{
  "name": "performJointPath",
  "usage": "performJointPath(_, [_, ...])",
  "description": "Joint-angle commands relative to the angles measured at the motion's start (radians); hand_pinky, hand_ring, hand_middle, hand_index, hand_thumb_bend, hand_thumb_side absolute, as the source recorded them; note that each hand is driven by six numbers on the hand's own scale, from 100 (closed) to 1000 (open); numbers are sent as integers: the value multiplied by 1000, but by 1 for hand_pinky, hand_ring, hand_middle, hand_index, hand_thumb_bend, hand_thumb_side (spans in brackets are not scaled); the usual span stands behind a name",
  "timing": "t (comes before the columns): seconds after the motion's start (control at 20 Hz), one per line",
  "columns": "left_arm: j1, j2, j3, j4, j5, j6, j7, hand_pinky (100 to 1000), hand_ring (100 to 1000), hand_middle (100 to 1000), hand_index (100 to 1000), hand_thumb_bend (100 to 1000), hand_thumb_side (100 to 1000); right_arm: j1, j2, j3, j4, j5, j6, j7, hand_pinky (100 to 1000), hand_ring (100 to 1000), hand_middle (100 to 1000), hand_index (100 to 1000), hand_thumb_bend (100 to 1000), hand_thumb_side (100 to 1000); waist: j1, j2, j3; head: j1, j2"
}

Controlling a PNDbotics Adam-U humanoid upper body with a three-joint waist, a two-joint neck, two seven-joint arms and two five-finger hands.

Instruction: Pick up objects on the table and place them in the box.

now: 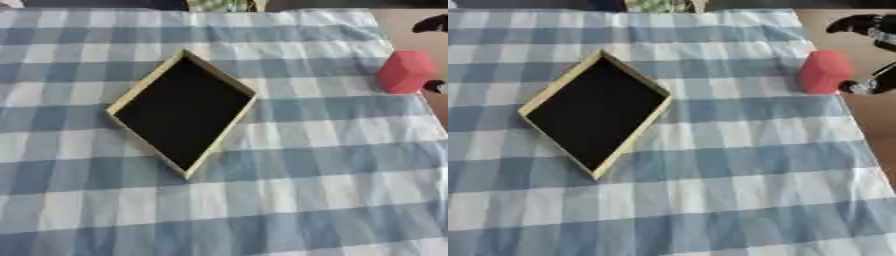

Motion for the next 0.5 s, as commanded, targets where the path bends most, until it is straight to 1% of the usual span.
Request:
performJointPath(0.05, [-11,12,-2,-14,5,-1,-7,821,856,791,663,100,801,-21,-65,5,32,11,-7,3,1000,1000,953,989,437,100,-3,-15,2,-6,-13])
performJointPath(0.2, [-13,11,-3,-14,6,-1,-9,821,857,791,662,100,801,-40,-64,14,55,9,-14,3,1000,1000,948,989,424,100,-4,-12,5,-9,-15])
performJointPath(0.5, [-15,10,-7,-14,8,0,-14,821,858,791,661,100,802,-68,-64,33,91,7,-19,18,1000,1000,950,989,426,107,-6,-10,9,-13,-16])
